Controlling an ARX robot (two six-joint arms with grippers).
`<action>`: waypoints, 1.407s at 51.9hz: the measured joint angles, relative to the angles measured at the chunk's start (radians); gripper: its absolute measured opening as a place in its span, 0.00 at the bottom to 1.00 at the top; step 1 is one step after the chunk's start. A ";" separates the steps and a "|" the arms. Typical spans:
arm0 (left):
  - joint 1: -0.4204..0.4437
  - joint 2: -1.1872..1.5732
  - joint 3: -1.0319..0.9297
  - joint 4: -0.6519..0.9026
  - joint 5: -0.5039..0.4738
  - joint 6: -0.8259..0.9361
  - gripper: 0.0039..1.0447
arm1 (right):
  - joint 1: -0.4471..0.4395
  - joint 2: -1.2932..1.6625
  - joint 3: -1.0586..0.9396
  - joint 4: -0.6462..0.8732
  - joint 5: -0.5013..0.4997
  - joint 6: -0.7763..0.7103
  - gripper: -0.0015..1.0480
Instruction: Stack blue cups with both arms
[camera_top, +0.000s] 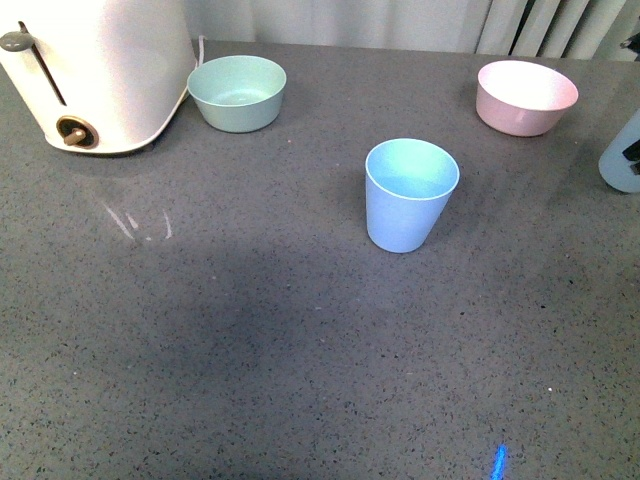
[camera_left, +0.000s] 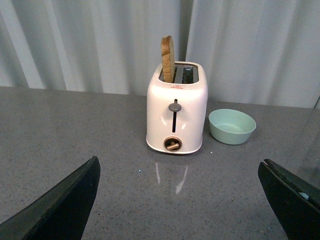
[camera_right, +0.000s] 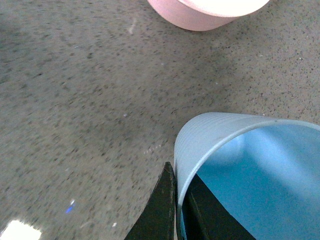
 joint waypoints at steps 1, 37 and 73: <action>0.000 0.000 0.000 0.000 0.000 0.000 0.92 | -0.003 -0.021 -0.012 -0.012 -0.019 -0.011 0.02; 0.000 0.000 0.000 0.000 0.000 0.000 0.92 | 0.410 -0.386 -0.151 -0.198 -0.240 -0.146 0.02; 0.000 0.000 0.000 0.000 0.000 0.000 0.92 | 0.482 -0.210 -0.111 -0.130 -0.134 -0.143 0.19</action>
